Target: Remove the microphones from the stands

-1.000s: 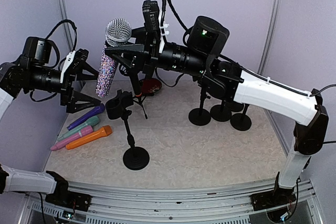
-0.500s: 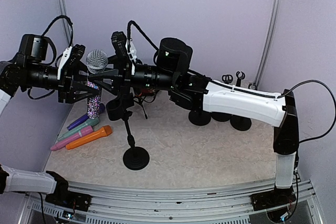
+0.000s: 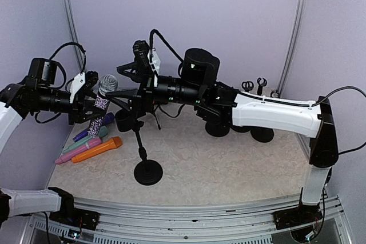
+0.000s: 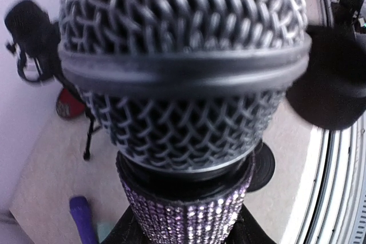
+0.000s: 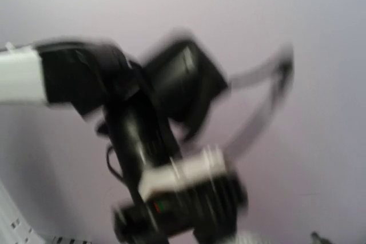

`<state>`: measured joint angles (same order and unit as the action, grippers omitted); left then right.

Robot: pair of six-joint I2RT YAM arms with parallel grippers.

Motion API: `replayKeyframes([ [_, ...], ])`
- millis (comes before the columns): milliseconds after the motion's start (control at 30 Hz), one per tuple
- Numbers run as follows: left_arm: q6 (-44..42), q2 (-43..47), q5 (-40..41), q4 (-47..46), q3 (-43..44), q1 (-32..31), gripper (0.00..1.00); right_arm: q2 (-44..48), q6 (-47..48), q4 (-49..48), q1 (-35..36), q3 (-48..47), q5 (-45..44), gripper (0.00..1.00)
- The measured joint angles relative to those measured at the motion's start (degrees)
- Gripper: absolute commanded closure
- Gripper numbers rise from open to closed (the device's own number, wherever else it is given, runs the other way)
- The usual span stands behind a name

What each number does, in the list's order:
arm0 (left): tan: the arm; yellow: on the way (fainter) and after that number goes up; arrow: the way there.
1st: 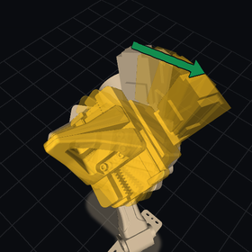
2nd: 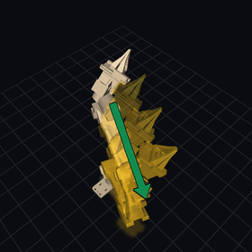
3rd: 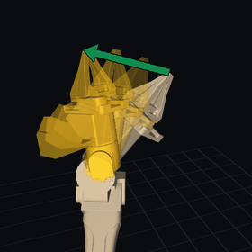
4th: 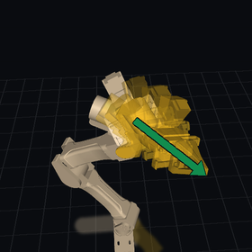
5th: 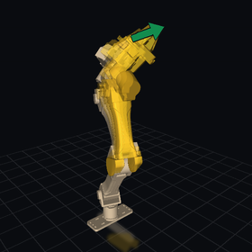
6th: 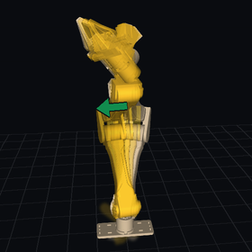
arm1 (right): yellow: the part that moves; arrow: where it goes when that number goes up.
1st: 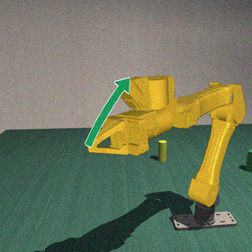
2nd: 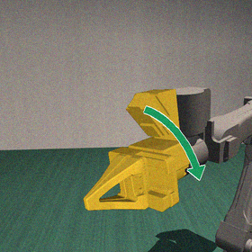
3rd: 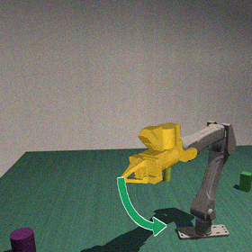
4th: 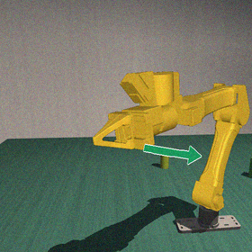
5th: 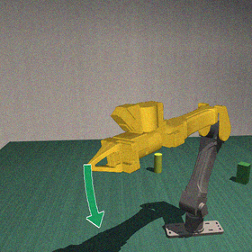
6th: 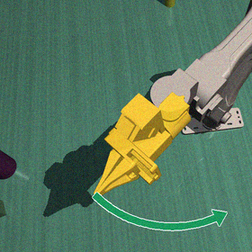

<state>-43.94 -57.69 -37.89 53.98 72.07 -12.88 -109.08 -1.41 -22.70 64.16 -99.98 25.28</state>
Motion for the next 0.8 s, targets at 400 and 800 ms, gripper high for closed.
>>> replayKeyframes([
  [400,-2.0,-1.2,14.8,-7.5,-27.3,4.6,0.93,21.3,-2.4,-4.9,-7.3,25.2,0.2,0.16],
  [800,-3.3,-12.2,25.2,-20.8,-34.7,4.6,0.86,23.6,-8.1,-8.9,-7.4,47.8,-3.9,0.31],
])
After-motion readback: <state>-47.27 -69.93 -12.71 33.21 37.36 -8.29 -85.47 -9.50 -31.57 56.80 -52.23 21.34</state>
